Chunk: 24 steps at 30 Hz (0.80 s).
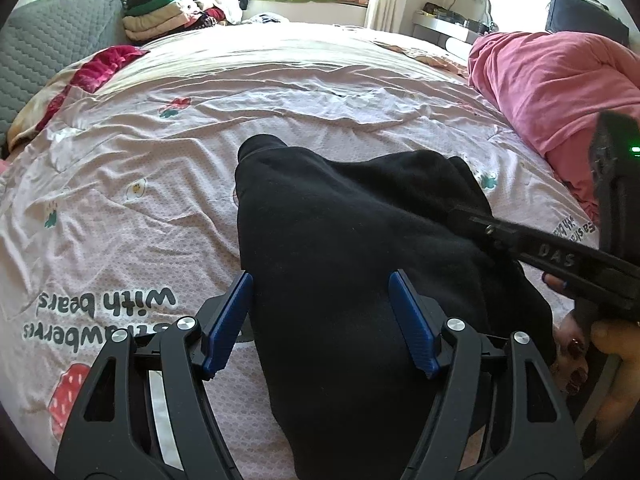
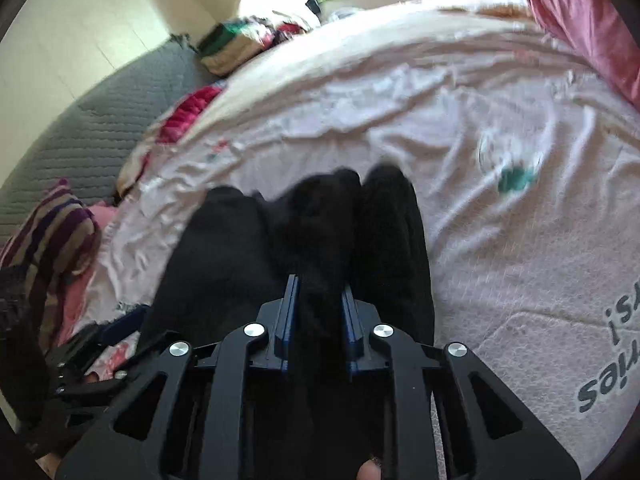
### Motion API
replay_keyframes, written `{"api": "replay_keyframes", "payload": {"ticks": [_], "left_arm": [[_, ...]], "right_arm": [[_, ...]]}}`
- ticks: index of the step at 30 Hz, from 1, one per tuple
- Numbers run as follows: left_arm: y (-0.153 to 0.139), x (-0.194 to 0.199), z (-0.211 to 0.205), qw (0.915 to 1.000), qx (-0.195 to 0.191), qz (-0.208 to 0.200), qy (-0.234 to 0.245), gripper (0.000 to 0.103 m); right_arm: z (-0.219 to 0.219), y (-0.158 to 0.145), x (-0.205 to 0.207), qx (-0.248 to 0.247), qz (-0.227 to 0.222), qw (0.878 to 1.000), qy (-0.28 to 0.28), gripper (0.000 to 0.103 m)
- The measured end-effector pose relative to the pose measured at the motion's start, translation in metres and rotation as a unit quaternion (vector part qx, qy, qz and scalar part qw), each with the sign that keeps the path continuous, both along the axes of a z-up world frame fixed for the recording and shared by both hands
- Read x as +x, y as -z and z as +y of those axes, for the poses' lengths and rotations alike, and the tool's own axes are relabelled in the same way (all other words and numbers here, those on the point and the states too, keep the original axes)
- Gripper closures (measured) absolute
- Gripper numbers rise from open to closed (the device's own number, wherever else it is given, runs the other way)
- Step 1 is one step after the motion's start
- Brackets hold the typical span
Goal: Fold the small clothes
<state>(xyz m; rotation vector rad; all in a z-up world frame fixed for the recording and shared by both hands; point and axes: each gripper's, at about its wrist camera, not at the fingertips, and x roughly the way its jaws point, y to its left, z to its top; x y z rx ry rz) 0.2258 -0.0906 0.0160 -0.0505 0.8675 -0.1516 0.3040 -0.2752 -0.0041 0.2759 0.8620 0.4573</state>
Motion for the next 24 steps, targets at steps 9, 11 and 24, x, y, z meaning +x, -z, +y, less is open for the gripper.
{"api": "replay_keyframes", "payload": {"ticks": [9,11,24], "left_arm": [[-0.010,-0.011,-0.008,0.9993,-0.030,-0.005,0.019,0.034],[-0.007,-0.011,-0.011,0.9994,-0.026,0.000,0.024,0.032],[0.002,-0.018,-0.011,0.9995,-0.021,0.009,0.021,0.028]], "right_arm": [[0.001,-0.030,-0.018,-0.086,-0.085,0.993,-0.002,0.090],[-0.002,-0.015,-0.011,-0.096,-0.058,0.994,0.008,0.090],[-0.007,0.012,-0.023,-0.112,-0.027,0.992,0.049,0.061]]}}
